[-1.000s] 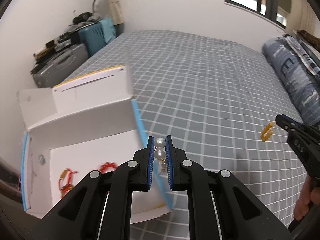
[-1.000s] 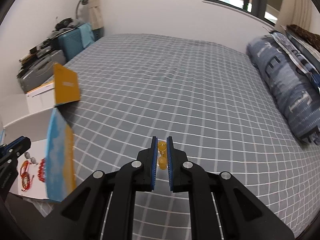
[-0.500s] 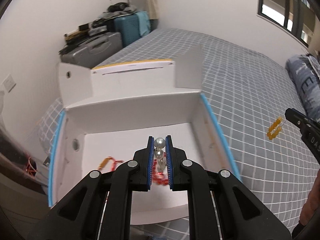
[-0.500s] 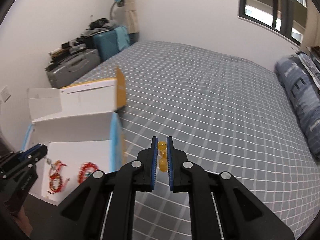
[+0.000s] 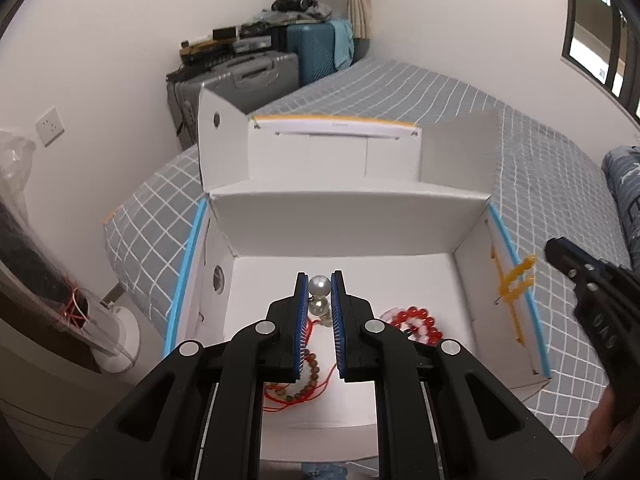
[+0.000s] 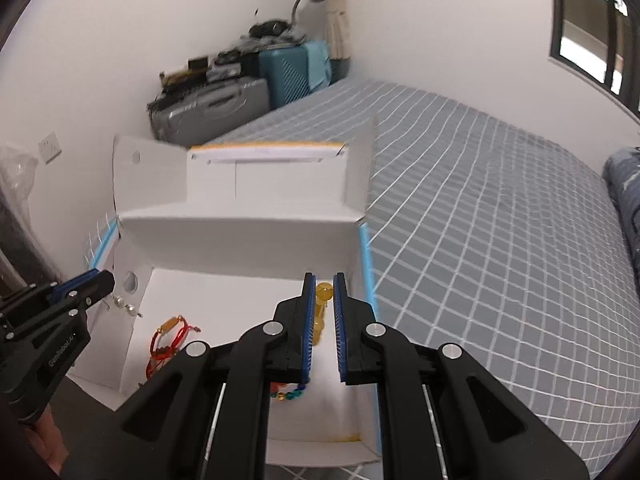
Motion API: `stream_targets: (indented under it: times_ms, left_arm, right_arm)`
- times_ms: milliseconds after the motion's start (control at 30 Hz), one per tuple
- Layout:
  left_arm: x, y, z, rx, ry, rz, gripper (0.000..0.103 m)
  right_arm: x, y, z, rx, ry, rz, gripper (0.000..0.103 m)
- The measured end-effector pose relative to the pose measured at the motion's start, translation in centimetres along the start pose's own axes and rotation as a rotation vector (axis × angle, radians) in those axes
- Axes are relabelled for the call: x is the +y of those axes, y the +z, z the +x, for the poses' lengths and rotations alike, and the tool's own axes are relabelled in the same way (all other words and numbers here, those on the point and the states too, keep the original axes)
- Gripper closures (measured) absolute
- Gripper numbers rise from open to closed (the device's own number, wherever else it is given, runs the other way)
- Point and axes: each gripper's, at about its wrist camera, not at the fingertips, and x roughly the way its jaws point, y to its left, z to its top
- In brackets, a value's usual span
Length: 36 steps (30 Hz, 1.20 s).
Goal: Organize jewelry
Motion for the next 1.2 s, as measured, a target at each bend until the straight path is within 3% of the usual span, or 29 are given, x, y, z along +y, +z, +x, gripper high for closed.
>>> stream_targets:
  times_ms: [300, 633, 667, 700, 733, 800, 833, 900, 1000, 1067, 1200]
  left_arm:
    - [2.0, -0.7, 5.8, 0.115, -0.012, -0.02, 0.092]
    - [3.0, -1.1, 9.1, 0.187, 0.027, -0.021, 0.09]
    - [3.1, -1.1, 9.2, 0.187, 0.029, -0.022, 0.09]
    - [3.2, -1.1, 9.1, 0.187, 0.025, -0.026, 0.087]
    - [3.3, -1.1, 9.0, 0.186, 0.021, -0.027, 0.082]
    - [3.4, -0.9, 8.2, 0.162, 0.028, -0.031, 0.052]
    - [3.3, -0.9, 7.7, 0.148, 0.038, -0.029, 0.046]
    - [3.4, -0.6, 6.2, 0.099, 0.064, -0.03, 0.03]
    - [3.4, -0.5, 4.1, 0.042, 0.051, -0.043, 0.016]
    - [3.4, -0.6, 2.7, 0.009, 0.045, -0.04, 0.009]
    - [3.8, -1.4, -0.5, -0.066, 0.04, -0.045, 0.006]
  right_arm:
    - [1.7, -1.7, 6.8, 0.143, 0.012, -0.015, 0.095]
    - [1.8, -2.8, 9.8, 0.225, -0.004, -0.018, 0.093]
    - [1.8, -2.7, 9.7, 0.22, -0.004, -0.016, 0.085]
    - [1.9, -2.7, 9.5, 0.213, -0.003, -0.016, 0.07]
    - [2.0, -2.5, 9.4, 0.205, -0.001, -0.017, 0.062]
    - [2.1, -2.3, 8.7, 0.175, 0.001, -0.014, 0.053]
    - [2.2, -2.1, 8.2, 0.165, 0.005, -0.012, 0.051]
    - [2.2, -1.9, 7.2, 0.141, 0.027, 0.001, 0.035]
    - [2.2, -1.8, 5.3, 0.082, 0.012, 0.008, 0.015]
    - [2.2, -1.7, 4.0, 0.046, 0.006, 0.017, 0.008]
    - [1.7, -2.1, 1.5, 0.0, 0.005, 0.036, 0.008]
